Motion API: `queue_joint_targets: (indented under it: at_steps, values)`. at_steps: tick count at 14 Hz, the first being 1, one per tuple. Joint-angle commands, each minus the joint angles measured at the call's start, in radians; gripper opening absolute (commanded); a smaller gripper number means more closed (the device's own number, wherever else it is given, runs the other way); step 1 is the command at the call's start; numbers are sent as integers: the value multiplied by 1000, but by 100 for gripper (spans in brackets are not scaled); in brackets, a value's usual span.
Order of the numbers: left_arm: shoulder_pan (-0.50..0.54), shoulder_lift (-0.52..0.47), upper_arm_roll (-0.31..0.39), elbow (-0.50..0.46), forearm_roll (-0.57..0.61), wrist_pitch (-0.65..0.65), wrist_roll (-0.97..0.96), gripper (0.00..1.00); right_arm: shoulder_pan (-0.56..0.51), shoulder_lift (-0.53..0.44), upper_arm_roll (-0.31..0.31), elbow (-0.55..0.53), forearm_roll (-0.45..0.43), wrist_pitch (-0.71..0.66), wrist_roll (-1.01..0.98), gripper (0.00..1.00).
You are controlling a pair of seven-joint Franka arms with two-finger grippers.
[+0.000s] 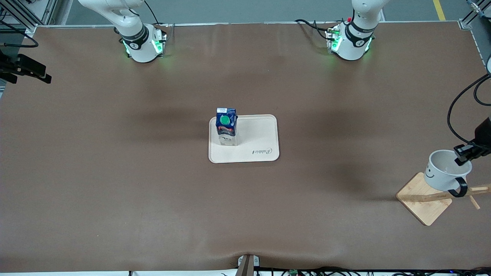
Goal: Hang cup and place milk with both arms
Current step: 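Hang the mug handle on the stand peg with the left gripper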
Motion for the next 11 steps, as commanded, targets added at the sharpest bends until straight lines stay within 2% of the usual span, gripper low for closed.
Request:
queue_joint_targets:
  at_steps: [1,6,11]
  values:
    - [11,24,-9,20,-49,27,1,0,-1,11,4,21,-2,-8,-4,100]
    - [73,27,-9,11,-116,27,16,0,-1,11,4,21,-1,-6,-4,100]
    - [101,52,-9,1,-119,27,16,0,-1,17,4,21,-2,-6,-5,100]
